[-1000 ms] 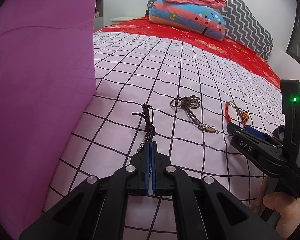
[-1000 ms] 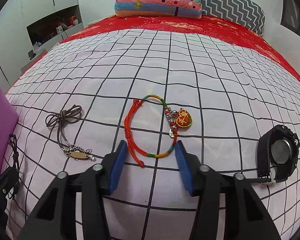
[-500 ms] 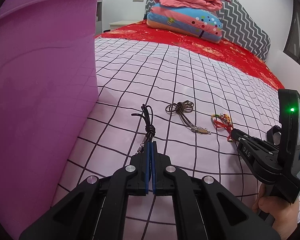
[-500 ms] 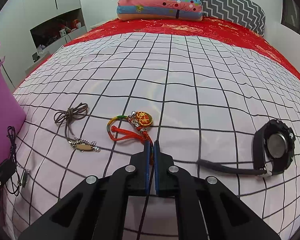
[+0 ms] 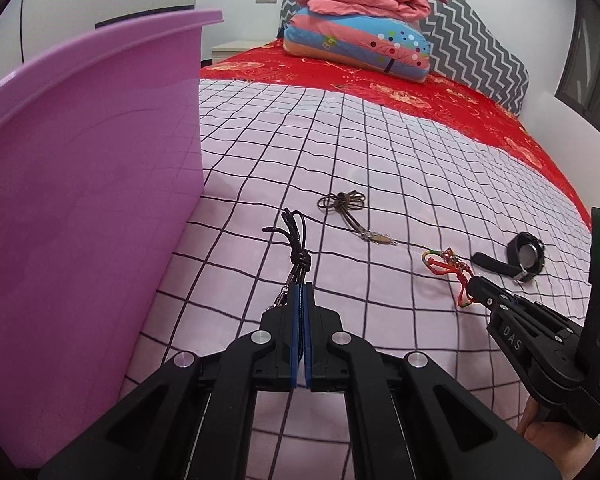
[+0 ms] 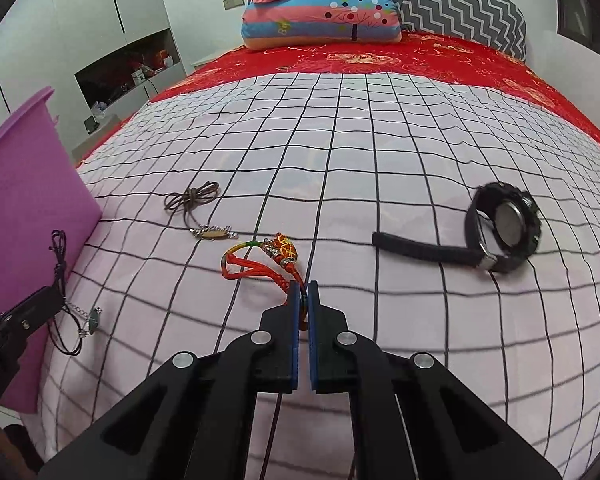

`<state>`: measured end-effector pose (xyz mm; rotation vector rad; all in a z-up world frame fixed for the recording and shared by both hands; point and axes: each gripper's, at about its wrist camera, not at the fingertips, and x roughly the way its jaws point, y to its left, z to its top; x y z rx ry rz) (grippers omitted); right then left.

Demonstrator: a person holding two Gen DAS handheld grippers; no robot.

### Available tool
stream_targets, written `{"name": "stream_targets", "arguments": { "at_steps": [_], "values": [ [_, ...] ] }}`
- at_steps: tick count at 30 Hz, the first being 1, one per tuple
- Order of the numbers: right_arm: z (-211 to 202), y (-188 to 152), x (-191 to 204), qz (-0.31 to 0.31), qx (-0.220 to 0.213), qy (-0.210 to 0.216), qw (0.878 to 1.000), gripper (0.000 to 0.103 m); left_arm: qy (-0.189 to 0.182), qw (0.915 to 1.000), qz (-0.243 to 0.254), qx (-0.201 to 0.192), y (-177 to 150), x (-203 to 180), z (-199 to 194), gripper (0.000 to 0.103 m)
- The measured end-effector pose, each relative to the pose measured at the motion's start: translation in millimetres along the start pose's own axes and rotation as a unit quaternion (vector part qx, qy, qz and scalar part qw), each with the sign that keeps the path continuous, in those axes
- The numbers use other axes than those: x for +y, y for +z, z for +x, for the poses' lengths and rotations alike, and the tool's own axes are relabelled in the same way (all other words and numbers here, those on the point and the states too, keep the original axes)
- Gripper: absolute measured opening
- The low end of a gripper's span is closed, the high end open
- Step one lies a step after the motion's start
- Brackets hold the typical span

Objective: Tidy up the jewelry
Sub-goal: 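Carry the red bracelet and black cable over the purple tub with both tools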

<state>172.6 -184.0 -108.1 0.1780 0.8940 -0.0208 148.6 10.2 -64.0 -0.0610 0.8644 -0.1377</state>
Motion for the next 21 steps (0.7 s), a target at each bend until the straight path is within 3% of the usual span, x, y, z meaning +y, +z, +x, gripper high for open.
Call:
{"name": "stream_targets", "arguments": {
  "at_steps": [13,21],
  "values": [
    [-109.4,-2.3,11.4,0.003,-0.057,0.036,0.998,0.004,-0.040,0.9984,0.020,-0.033,4.6,-23.0,-86.9,0.002],
    [-163.8,20.2,49.2,-0.023,-0.096,0.074,0.992,0.004,-0.049,0.9965,0.001,-0.067,31.3,-4.2,-145.4,0.002]
  ]
}}
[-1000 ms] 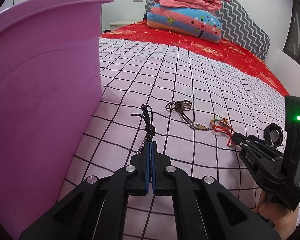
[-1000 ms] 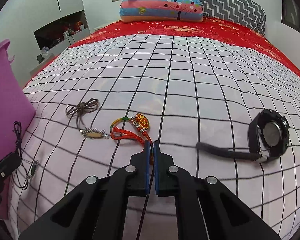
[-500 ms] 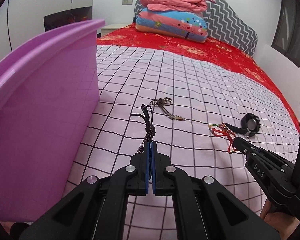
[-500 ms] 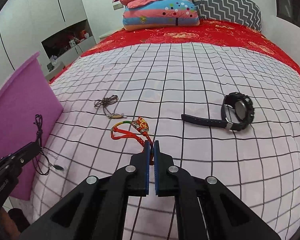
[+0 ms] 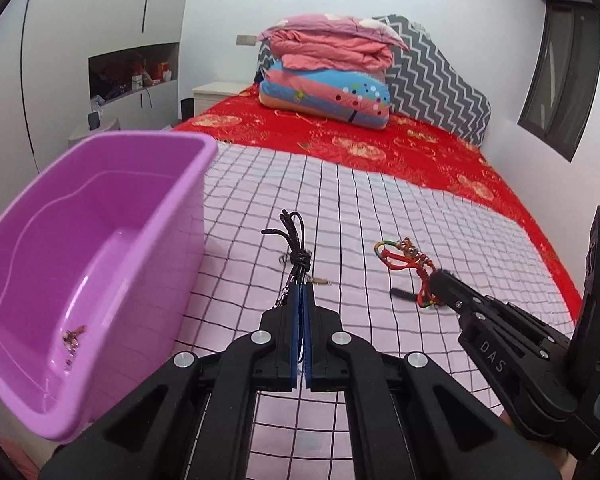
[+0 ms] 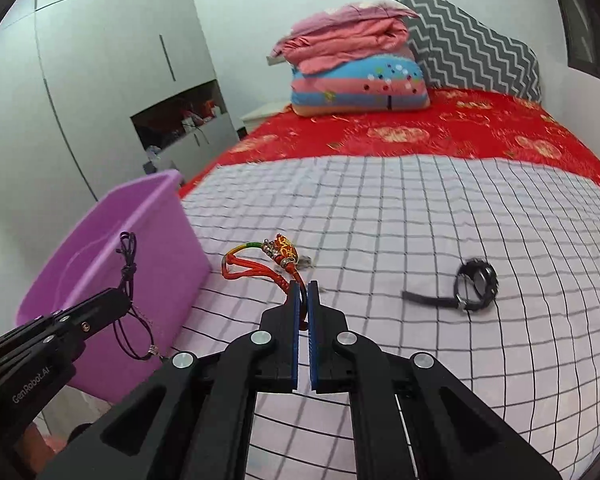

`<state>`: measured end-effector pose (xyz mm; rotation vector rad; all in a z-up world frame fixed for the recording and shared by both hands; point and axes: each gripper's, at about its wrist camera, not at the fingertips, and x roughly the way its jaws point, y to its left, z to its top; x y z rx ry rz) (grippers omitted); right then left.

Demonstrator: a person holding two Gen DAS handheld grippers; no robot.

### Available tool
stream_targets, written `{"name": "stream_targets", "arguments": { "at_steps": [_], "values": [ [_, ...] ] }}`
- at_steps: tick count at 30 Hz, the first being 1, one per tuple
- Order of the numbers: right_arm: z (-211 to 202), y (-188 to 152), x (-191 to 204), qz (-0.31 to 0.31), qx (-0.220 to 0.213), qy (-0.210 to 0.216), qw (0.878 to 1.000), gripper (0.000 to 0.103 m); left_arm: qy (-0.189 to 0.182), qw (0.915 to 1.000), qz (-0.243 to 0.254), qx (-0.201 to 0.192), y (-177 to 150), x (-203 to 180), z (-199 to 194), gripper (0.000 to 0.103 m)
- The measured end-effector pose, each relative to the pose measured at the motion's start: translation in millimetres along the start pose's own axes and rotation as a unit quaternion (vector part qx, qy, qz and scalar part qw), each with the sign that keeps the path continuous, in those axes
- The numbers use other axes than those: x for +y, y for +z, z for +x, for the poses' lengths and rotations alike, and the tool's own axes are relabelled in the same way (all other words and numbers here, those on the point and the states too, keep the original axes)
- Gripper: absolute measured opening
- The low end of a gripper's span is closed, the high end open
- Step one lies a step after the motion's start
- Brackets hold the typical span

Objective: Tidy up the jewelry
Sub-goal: 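Carry the red bracelet and black cable over the purple tub with both tools, then open both tools to drop the red bracelet and black cable into the tub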

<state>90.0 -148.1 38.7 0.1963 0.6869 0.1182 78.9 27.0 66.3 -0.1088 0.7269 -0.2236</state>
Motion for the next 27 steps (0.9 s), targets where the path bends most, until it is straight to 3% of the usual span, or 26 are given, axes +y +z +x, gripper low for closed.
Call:
{"name": "stream_targets", "arguments": {
  "at_steps": [5,11,19,27],
  "values": [
    [-16.0,25.8,48.6,-0.034,-0.021,0.036,0.999,0.004,0.027,0.9989,-0.009,-0.038,26.3,29.9,-35.7,0.002],
    [-14.5,46.5,117.4,-0.076,-0.024,0.093,0.993,0.004,0.076,0.9951,-0.038,-0.049,41.8,94.7,-59.5,0.002],
    [28.6,40.3,206.9,-0.123,0.031,0.151,0.980,0.004,0.117,0.9886,-0.095,-0.003,27.4,180.8,-39.9,0.003],
    [67.9,27.6,244.9,-0.154,0.081,0.151,0.973,0.001,0.127,0.9837,-0.118,0.049,12.2,220.5,-8.9,0.003]
  ]
}}
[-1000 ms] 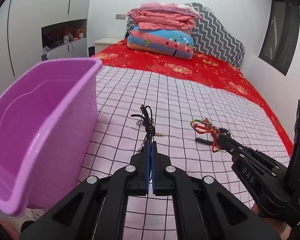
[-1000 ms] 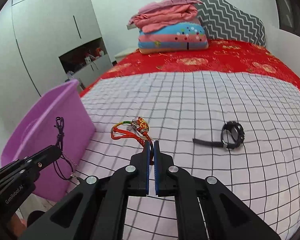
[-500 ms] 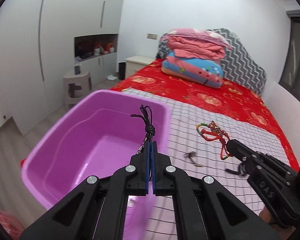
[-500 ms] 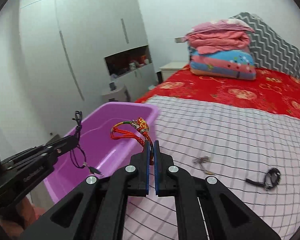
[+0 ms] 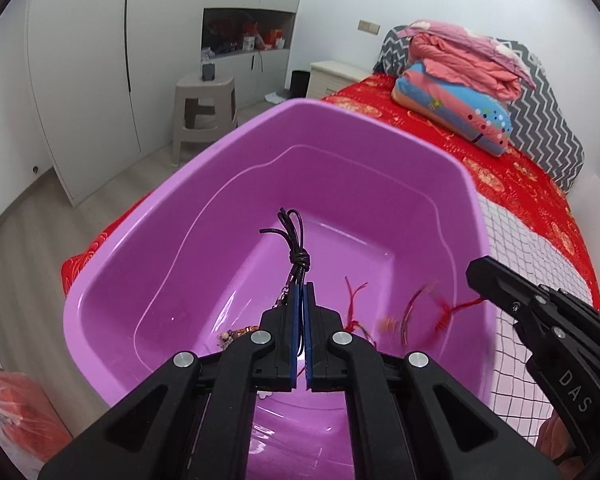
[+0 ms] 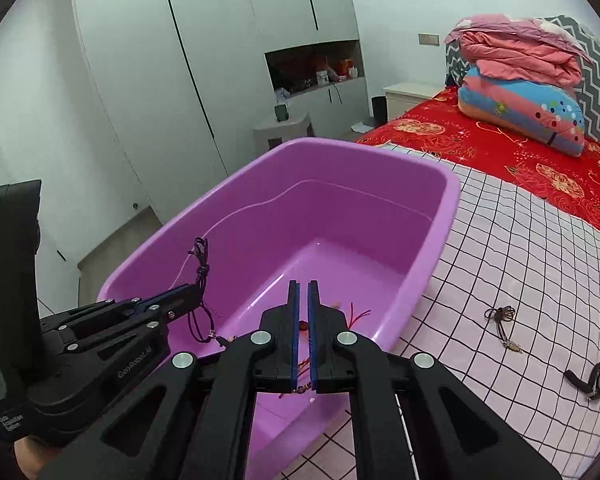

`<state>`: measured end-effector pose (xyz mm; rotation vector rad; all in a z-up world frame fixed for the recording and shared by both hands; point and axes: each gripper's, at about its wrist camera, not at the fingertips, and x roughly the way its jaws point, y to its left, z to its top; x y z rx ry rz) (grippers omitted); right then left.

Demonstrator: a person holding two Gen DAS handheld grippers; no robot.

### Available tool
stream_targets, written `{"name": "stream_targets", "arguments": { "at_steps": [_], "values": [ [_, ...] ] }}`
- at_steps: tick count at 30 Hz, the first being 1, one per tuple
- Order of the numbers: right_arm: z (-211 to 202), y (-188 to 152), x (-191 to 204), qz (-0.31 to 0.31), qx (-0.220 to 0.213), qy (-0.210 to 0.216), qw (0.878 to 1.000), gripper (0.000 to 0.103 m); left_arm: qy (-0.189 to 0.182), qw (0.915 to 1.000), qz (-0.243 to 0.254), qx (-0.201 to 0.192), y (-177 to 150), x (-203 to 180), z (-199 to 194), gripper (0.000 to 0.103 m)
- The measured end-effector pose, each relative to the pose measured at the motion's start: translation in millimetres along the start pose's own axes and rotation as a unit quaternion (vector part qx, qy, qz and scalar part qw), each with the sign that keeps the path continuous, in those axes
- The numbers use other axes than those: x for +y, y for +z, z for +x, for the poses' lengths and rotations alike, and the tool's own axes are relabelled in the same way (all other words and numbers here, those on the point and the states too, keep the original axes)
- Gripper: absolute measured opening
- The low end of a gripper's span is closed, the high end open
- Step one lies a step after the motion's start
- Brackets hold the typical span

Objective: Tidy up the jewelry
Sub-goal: 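Open both tools to drop the red bracelet and black cable into the tub, then move the right tool to the black watch while the left tool approaches the brown cord pendant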

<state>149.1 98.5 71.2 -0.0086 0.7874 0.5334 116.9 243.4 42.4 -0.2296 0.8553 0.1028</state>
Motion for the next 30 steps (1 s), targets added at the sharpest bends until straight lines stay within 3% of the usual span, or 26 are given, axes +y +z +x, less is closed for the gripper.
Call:
{"name": "stream_targets", "arguments": {
  "at_steps": [3,5,7,8,10,16,30],
  "values": [
    [7.6,2.1,0.6,-0.003,0.006,-0.006,1.000,0.000,0.006,0.9999,-0.004,0.008,-0.7,2.3,5.6,0.004],
    [9.9,4.0,-2.0,-0.001,0.013,-0.010,1.000,0.001,0.015,0.9997,-0.008,0.018,-0.7,4.7,8.4,0.018],
    [9.3,3.2,-6.6,0.001,0.017,-0.010,1.000,0.007,0.028,0.9994,-0.015,0.015,-1.8,7.9,6.1,0.074],
    [8.1,3.0,-8.2,0.001,0.016,-0.016,1.000,0.010,0.034,0.9993,-0.018,0.007,-2.1,10.4,3.5,0.080],
    [4.8,3.6,-11.9,0.003,0.009,-0.023,1.000,0.028,0.047,0.9987,-0.017,-0.008,-3.4,12.8,-4.9,0.080],
    [-12.3,-1.0,-20.8,0.017,-0.011,-0.029,0.999,0.044,0.062,0.9977,-0.026,-0.003,-3.8,15.8,-13.2,0.090],
    [-65.5,-36.9,-47.7,0.050,-0.046,-0.042,0.997,0.057,0.060,0.9978,0.003,-0.029,-17.6,-20.4,-51.6,0.096]
  ]
}}
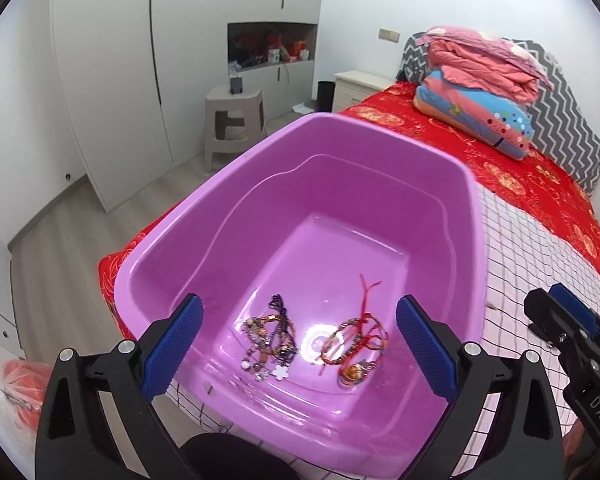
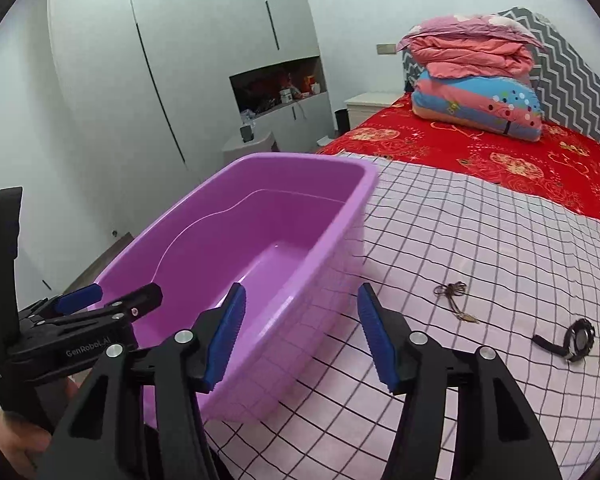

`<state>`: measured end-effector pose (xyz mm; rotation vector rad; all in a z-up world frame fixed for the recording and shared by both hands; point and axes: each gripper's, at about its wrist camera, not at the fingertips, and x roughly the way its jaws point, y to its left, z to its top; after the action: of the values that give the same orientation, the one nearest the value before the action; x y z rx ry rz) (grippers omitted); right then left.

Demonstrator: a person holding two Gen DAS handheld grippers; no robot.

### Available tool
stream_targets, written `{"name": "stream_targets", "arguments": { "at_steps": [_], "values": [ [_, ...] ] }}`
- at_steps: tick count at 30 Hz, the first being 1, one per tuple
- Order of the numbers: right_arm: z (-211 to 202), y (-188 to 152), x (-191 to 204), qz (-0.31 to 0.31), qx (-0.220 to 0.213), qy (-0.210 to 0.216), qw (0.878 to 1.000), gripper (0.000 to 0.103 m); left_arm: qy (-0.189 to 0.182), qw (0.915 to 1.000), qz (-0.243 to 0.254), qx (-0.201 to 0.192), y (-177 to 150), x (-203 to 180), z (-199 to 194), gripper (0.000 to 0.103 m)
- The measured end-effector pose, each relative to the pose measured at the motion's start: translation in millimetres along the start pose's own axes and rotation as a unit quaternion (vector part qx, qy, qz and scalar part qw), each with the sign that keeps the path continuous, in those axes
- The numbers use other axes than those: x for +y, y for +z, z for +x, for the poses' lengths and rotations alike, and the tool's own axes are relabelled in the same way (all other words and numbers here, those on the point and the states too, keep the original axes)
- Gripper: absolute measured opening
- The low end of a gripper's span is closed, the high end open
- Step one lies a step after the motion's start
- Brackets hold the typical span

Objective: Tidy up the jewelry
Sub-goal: 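Move the right tool to the black watch while the left tool approaches the brown cord pendant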

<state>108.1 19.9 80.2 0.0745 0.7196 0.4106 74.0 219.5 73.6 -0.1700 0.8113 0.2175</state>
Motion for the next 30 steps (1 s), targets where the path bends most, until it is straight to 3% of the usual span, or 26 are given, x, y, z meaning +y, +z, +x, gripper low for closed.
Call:
{"name": "stream_targets", "arguments": {
  "at_steps": [11,20,30],
  "values": [
    [-66.1,-54.6,-72.5,0.049,-0.016,-0.055,0.997,0.062,-0.059,0.9966,0.053,-0.022,-25.4,-70.0,-35.0,0.097],
    [-103.9,-116.2,-134.2,0.082,-0.001,-0.118,0.990,0.063,-0.119,0.9866,0.106,-0.035,-59.7,-137.2,-47.2,0.097],
    [-105.6,-155.6,-221.2,0.153,0.002,-0.178,0.972,0.063,-0.146,0.9802,0.134,0.002,-86.9,-204.1,0.8,0.097]
  ]
}}
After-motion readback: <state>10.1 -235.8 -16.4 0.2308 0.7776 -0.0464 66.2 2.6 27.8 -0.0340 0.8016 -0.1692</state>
